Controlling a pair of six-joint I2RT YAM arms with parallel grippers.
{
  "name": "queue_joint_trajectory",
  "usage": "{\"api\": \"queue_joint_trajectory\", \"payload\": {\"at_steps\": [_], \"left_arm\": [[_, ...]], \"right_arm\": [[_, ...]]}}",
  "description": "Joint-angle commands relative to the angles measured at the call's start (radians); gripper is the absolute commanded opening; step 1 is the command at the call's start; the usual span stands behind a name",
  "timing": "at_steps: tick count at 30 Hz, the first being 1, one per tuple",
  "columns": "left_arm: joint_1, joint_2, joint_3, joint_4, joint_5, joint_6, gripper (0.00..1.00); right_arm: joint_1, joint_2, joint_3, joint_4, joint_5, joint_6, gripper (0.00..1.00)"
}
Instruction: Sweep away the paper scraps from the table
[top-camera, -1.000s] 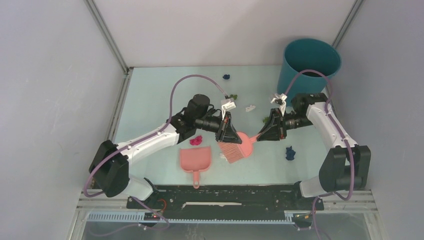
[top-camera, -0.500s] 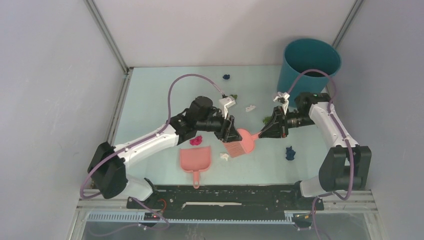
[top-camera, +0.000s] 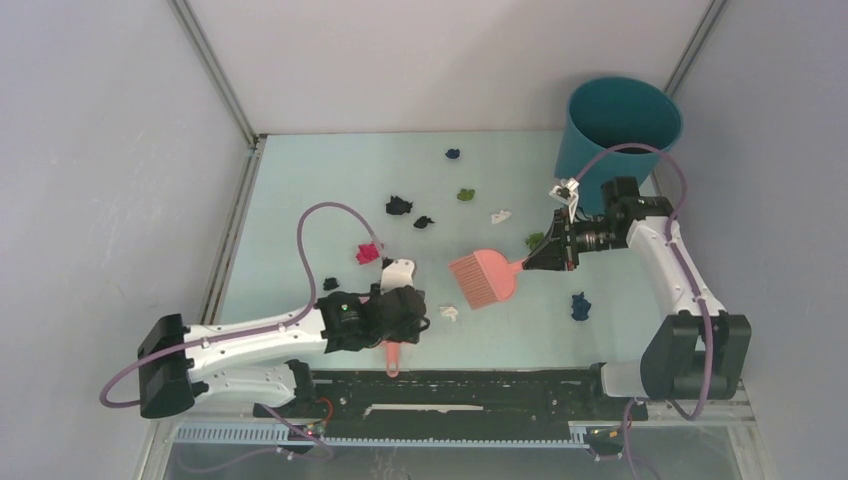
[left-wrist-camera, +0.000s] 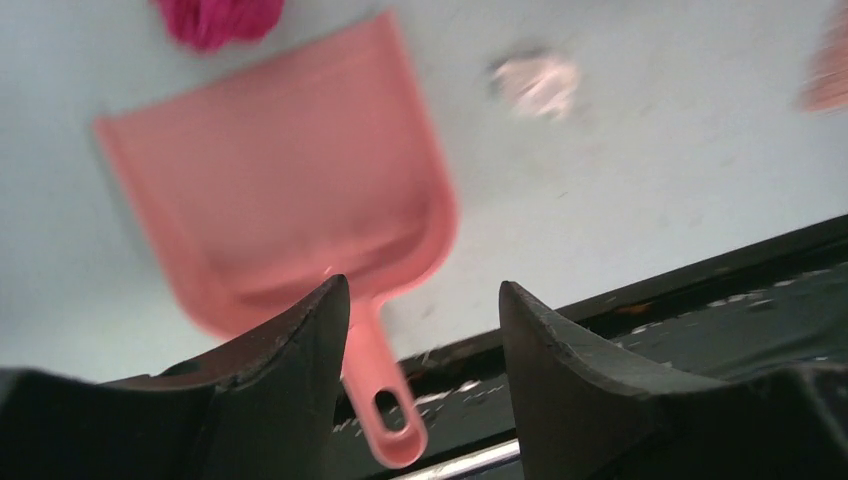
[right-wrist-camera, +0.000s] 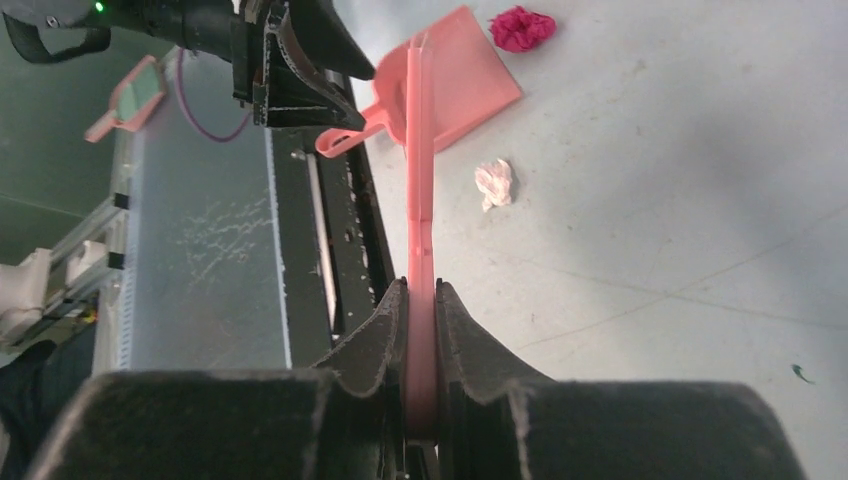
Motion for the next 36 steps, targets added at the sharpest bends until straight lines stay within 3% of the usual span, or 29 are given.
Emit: {"api": "queue_joint_trajectory", "payload": {"at_steps": [1, 7, 14, 23, 30, 36], "left_arm": [[-0.06, -0.012, -0.036, -0.194, -0.036, -0.228, 0.63], [-0.163, 0.011, -0.072, -0.249, 0.065, -0.298, 0.64], [-0.169, 0.092, -0.073, -0.195, 0.083, -0.267, 0.63], [-0.169, 0.148, -0.051, -0.182, 0.076, -0.228, 0.53], [-0.169, 0.159, -0.034, -0.187, 0.079, -0.202, 0.34], [-0.169, 0.184, 0.105, -0.334, 0.152, -0.11, 0.28]], "right_arm": [[0.014, -0.112, -0.046, 0.235, 0.091, 0.245, 0.0], [0.045, -0.152, -0.062, 0.264, 0.096, 0.267, 0.0], [0.042, -0.158, -0.062, 0.253, 0.089, 0.259, 0.0], [0.029, -0.158, -0.062, 0.241, 0.074, 0.248, 0.0], [0.024, -0.155, -0.062, 0.219, 0.05, 0.223, 0.0], [-0.011, -0.139, -0.062, 0.205, 0.04, 0.205, 0.0]]}}
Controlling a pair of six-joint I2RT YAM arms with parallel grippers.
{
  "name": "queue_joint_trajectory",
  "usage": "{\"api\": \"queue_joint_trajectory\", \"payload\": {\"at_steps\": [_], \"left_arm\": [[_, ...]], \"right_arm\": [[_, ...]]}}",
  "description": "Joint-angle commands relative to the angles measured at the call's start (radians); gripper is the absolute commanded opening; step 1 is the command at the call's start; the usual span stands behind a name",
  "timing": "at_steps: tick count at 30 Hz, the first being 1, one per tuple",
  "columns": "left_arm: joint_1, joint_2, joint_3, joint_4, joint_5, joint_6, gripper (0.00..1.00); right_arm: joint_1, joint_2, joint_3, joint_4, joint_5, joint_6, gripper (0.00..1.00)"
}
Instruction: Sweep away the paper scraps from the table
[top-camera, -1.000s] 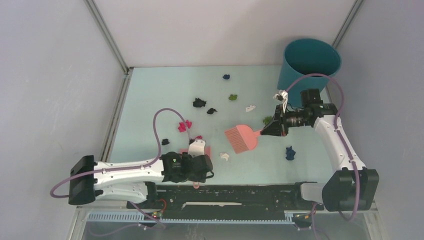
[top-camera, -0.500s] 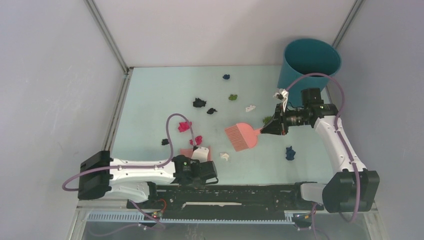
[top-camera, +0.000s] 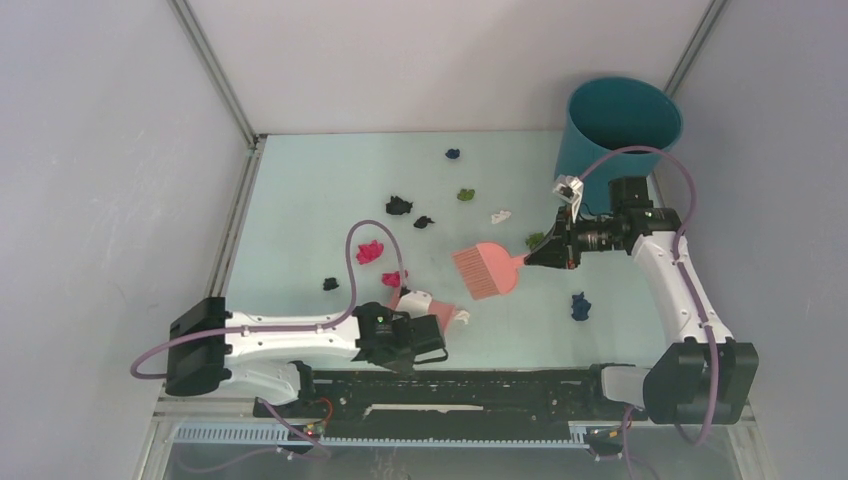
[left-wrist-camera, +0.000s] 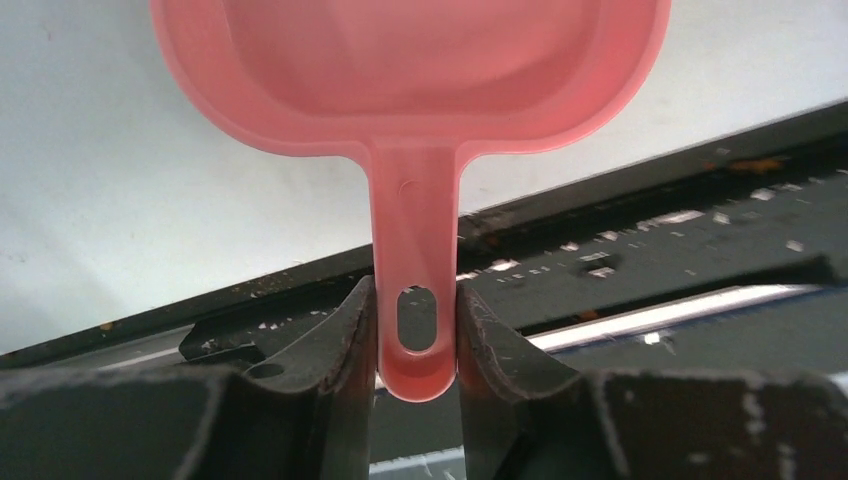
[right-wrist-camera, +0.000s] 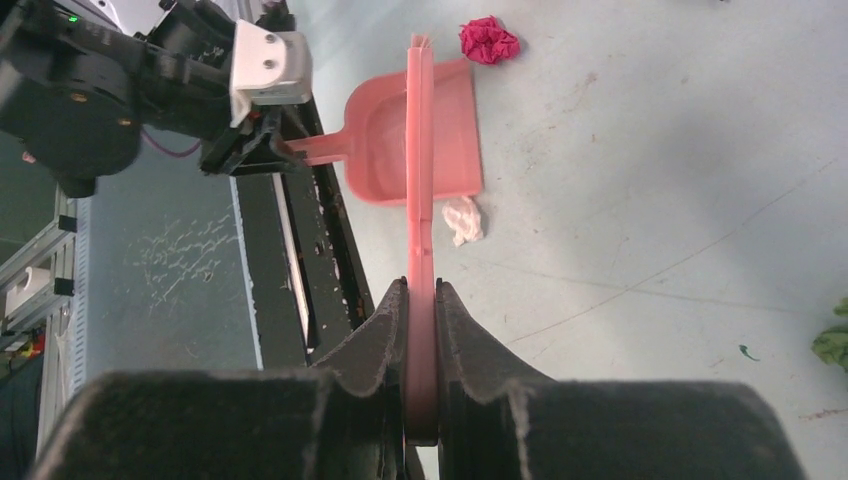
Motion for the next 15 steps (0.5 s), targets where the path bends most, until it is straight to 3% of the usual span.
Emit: {"api": "queue_joint_trajectory", "payload": {"at_steps": [1, 6, 15], "left_arm": [[-0.004, 0.0, 0.114, -0.098, 0.065, 0.08, 0.25], [-0.012, 0.027, 0.173, -0.195, 0.14, 0.124, 0.13], [-0.061, 0.059, 0.224, -0.319, 0.206, 0.306, 0.04]], "right_arm": [[-0.02, -0.005, 0.0, -0.013, -0.04, -0.02, 0.0], [-0.019, -0.002, -0.001, -0.016, -0.038, -0.023, 0.0], [-0.027, 0.0, 0.0, -0.015, -0.023, -0.029, 0.0]]}}
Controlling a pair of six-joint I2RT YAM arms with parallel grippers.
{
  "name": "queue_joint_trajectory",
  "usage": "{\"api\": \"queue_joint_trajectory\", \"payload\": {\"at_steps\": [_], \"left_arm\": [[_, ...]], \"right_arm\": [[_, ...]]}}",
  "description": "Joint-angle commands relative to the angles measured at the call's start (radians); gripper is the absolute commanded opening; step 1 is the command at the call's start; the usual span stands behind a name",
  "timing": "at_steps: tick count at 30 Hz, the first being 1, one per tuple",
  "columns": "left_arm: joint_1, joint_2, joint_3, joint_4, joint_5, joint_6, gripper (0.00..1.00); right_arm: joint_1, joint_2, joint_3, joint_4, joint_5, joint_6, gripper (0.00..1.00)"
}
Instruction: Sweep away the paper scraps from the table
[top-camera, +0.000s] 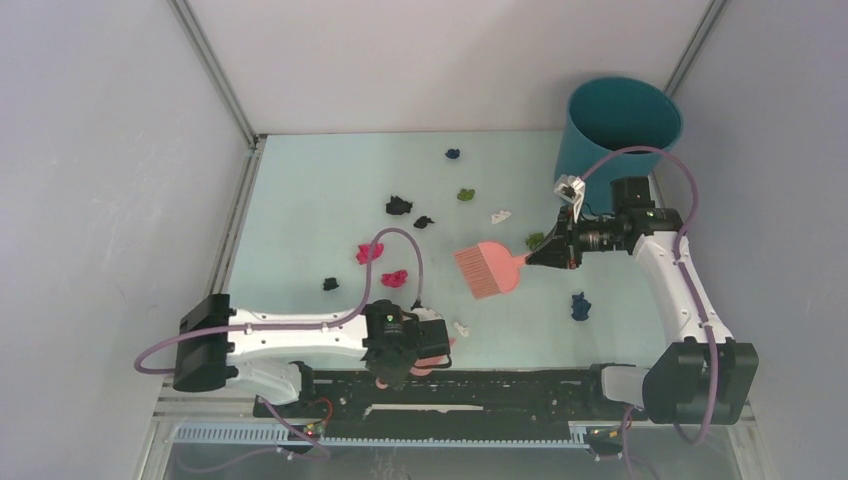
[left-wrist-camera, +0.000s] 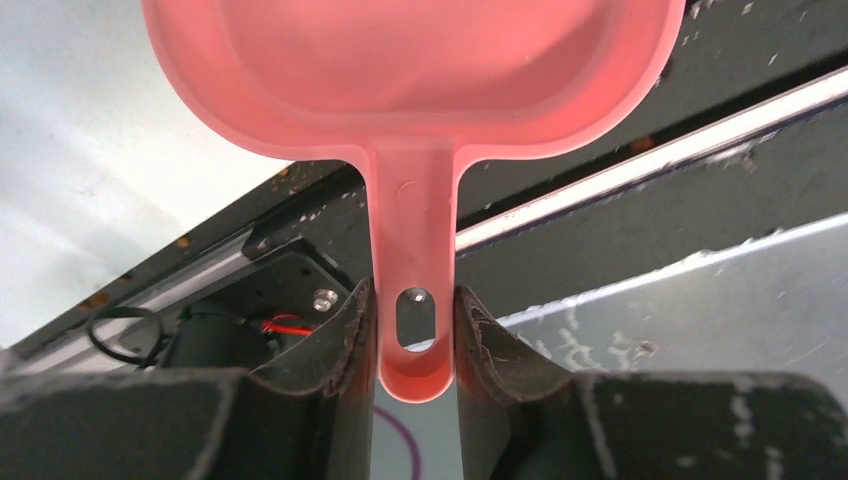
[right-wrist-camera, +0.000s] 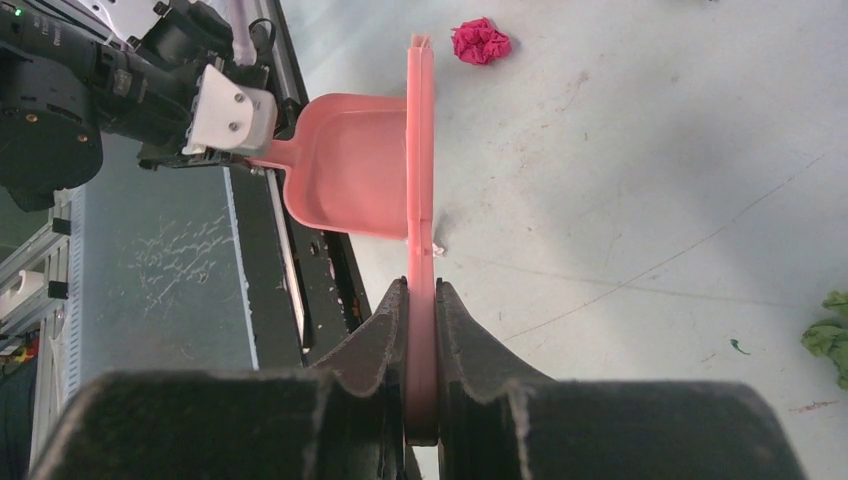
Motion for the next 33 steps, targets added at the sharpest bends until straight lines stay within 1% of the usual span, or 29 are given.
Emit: {"api": "queue_joint_trajectory", "payload": {"at_steps": [1, 6, 11, 13, 15, 18, 19, 23, 24, 26, 30, 33], "left_arm": [[-0.022, 0.016, 0.061, -0.066, 0.019, 0.15, 0.04], [-0.023, 0.142, 0.148, -0.005, -0.092, 0.317, 0.02], [-0.007, 0.268, 0.2, 0.135, -0.075, 0.425, 0.0], [0.012, 0.308, 0.224, 0.201, -0.082, 0.462, 0.02], [0.042, 0.352, 0.256, 0.251, -0.084, 0.491, 0.08], [0.077, 0.368, 0.272, 0.307, -0.07, 0.54, 0.28], [0.081, 0.36, 0.26, 0.332, -0.073, 0.558, 0.33], [0.088, 0.295, 0.156, 0.467, -0.087, 0.587, 0.57], [0.089, 0.271, 0.122, 0.505, -0.087, 0.581, 0.6], [0.087, 0.209, 0.037, 0.609, -0.083, 0.567, 0.62], [0.082, 0.02, -0.187, 0.861, -0.09, 0.54, 0.63], [0.082, -0.06, -0.282, 0.952, -0.081, 0.535, 0.61]], "right_arm": [[-0.005, 0.0, -0.001, -0.006, -0.019, -0.015, 0.0], [-0.006, -0.001, 0.0, -0.006, -0.01, -0.015, 0.0], [-0.027, 0.0, -0.001, 0.006, -0.006, 0.001, 0.0], [-0.038, 0.004, 0.0, 0.011, 0.0, 0.009, 0.0], [-0.05, 0.006, -0.001, 0.024, 0.014, 0.025, 0.0], [-0.077, 0.002, -0.001, 0.055, 0.055, 0.074, 0.0], [-0.083, -0.004, -0.002, 0.067, 0.076, 0.094, 0.0], [-0.087, -0.052, -0.053, 0.214, 0.222, 0.2, 0.0], [-0.087, -0.057, -0.057, 0.224, 0.239, 0.205, 0.0], [-0.089, -0.056, -0.057, 0.229, 0.243, 0.209, 0.0], [-0.091, -0.04, -0.057, 0.218, 0.233, 0.194, 0.0], [-0.091, -0.019, -0.056, 0.216, 0.227, 0.191, 0.0]]}}
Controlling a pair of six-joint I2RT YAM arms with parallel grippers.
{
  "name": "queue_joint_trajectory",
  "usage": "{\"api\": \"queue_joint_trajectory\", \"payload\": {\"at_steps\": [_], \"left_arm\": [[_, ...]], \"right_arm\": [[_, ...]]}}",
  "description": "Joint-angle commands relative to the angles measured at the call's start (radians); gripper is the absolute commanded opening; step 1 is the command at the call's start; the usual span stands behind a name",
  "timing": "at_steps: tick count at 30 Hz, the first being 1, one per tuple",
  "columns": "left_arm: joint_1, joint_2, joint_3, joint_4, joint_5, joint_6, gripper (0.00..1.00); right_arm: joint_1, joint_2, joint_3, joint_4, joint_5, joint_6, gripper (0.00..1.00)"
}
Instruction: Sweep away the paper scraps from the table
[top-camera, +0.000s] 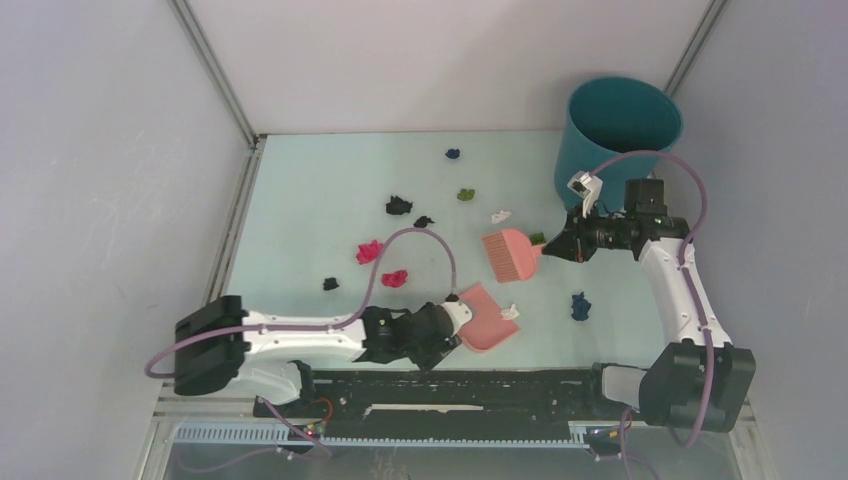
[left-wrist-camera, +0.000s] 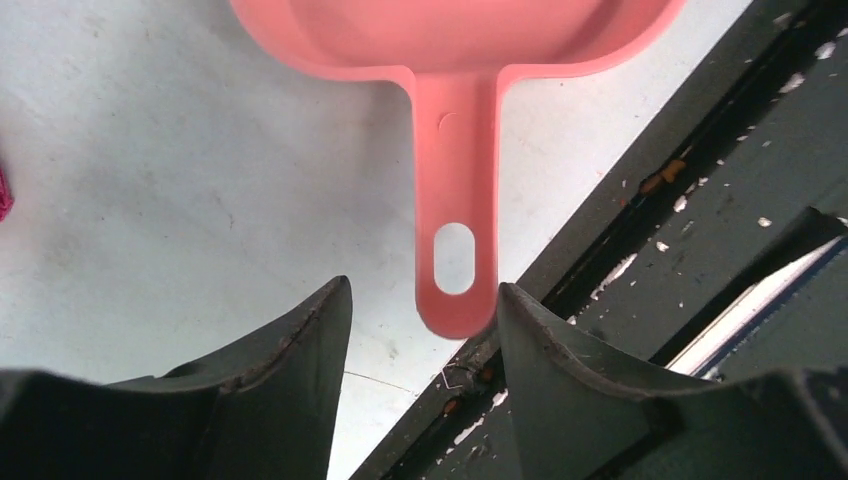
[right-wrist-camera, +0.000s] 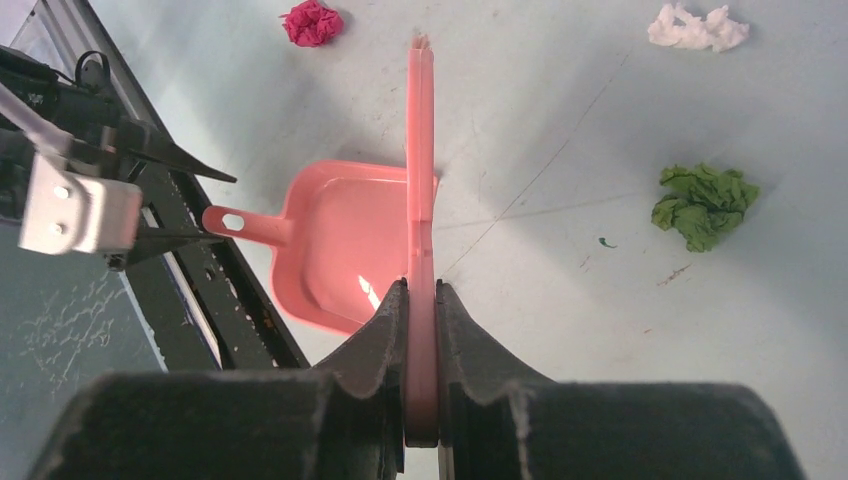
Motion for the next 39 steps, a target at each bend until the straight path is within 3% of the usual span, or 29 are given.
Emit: {"api": "queue_joint_trajectory", "payload": {"at_steps": [1, 9, 19, 23, 25, 28, 35, 39], "left_arm": [[-0.007, -0.127, -0.101, 0.261, -0.002, -0.011, 0.61], [-0.006, -0.1, -0.163, 0.344, 0.014, -0.017, 0.56], [-0.008, -0.044, -0.138, 0.367, 0.013, -0.009, 0.35], [-0.009, -0.055, -0.026, 0.169, 0.029, -0.016, 0.17], [-0.009, -0.079, 0.045, 0.042, 0.049, -0.003, 0.09], [-0.009, -0.111, 0.112, -0.125, 0.092, 0.032, 0.0], [-0.006, -0.039, 0.246, -0.371, 0.2, 0.117, 0.0], [0.007, 0.033, 0.281, -0.402, 0.215, 0.153, 0.0]], "right_arm": [[-0.005, 0.012, 0.005, 0.035, -0.005, 0.015, 0.0], [-0.004, 0.014, 0.006, 0.03, -0.026, 0.008, 0.0], [-0.008, 0.009, 0.007, 0.036, -0.038, 0.036, 0.0], [-0.004, -0.009, 0.054, -0.007, 0.011, 0.043, 0.0], [-0.002, -0.013, 0.117, -0.124, 0.057, -0.039, 0.0], [0.0, -0.026, 0.209, -0.252, 0.206, -0.087, 0.0], [0.009, -0.007, 0.388, -0.467, 0.71, -0.1, 0.0], [-0.002, 0.003, 0.386, -0.498, 0.952, -0.075, 0.0]]}}
